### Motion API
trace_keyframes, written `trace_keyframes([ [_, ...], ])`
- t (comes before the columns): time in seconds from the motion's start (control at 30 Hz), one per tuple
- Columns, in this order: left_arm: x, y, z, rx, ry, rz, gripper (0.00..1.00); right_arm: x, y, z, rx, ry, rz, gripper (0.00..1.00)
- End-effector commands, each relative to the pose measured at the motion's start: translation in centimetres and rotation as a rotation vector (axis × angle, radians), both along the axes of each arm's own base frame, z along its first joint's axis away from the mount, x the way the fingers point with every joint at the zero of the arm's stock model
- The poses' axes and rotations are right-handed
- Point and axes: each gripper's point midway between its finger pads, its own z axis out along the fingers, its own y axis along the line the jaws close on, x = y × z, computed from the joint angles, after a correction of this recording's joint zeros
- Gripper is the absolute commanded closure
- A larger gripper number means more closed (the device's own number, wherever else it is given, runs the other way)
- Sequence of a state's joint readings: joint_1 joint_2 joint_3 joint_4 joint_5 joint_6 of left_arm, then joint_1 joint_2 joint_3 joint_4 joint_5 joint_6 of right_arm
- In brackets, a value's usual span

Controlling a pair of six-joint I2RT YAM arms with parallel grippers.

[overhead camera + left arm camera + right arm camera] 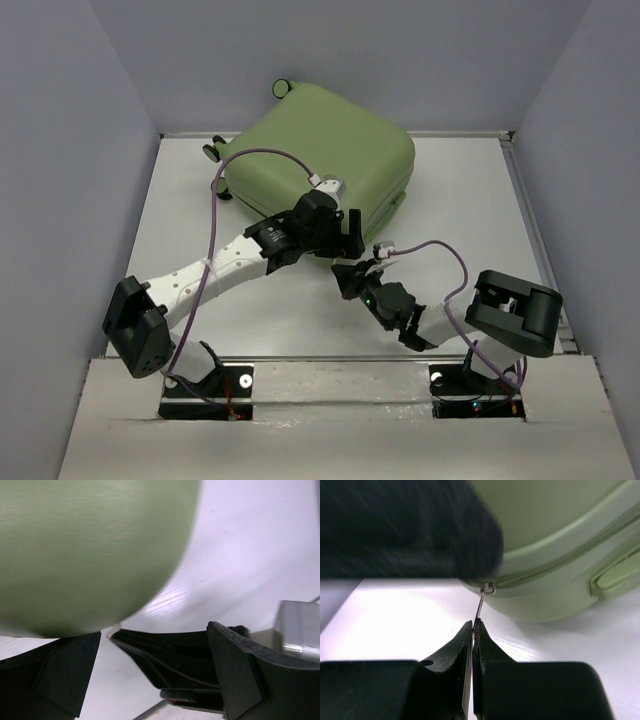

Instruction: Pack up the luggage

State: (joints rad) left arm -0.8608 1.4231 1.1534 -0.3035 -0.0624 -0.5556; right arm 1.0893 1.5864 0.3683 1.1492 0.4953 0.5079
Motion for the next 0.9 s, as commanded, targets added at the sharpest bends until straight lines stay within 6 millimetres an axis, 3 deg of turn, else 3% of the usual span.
trace_keyframes([
  [0.0,3.9,-4.1,16.5,-0.426,-0.374,-0.07,0.01,-5.7,2.5,1.2,0.145,0.02,0.205,0.93],
  [0.1,4.7,-0.6,17.4,-0.447,-0.382,-0.005,0.01,-6.0,1.0,-0.1,0.085,0.064,0.182,0.93],
  [0.17,5.4,2.0,16.9,-0.465,-0.351,0.039,0.01,-6.2,0.6,-0.5,0.06,0.077,0.186,0.93],
  [0.2,7.1,5.8,17.4,-0.468,-0.374,0.129,0.01,-6.4,0.3,-0.5,0.049,0.082,0.187,0.93],
  [0.27,8.7,9.8,16.3,-0.469,-0.349,0.227,0.01,-6.5,-0.3,-0.6,0.042,0.088,0.18,0.93],
  [0.3,10.3,14.0,16.4,-0.461,-0.374,0.333,0.01,-6.7,-0.8,-0.7,0.025,0.092,0.178,0.93],
  [0.4,12.4,19.2,15.2,-0.438,-0.369,0.469,0.01,-6.9,-1.4,-1.0,-0.004,0.102,0.18,0.93],
  [0.43,13.4,21.8,15.2,-0.436,-0.376,0.528,0.01,-7.1,-1.6,-0.8,-0.02,0.098,0.185,0.93],
  [0.57,16.5,26.0,13.6,-0.453,-0.331,0.632,0.01,-7.3,-2.2,-0.5,-0.058,0.105,0.187,0.93],
  [0.6,17.6,26.5,12.2,-0.455,-0.289,0.651,0.01,-7.4,-2.5,-0.8,-0.085,0.106,0.188,0.93],
  [0.67,19.2,27.6,12.5,-0.463,-0.288,0.671,0.01,-7.6,-2.5,0.0,-0.083,0.094,0.207,0.93],
  [0.7,20.4,28.0,10.8,-0.456,-0.248,0.683,0.01,-7.7,-2.5,0.1,-0.089,0.092,0.214,0.93],
  [0.77,21.8,28.3,10.9,-0.469,-0.234,0.682,0.01,-7.9,-2.5,0.3,-0.096,0.087,0.23,0.93],
  [0.83,23.5,28.3,8.8,-0.477,-0.178,0.686,0.01,-8.0,-2.5,0.3,-0.102,0.086,0.237,0.93],
  [0.87,24.3,28.3,9.3,-0.491,-0.179,0.678,0.01,-8.2,-2.4,0.3,-0.103,0.086,0.247,0.92],
])
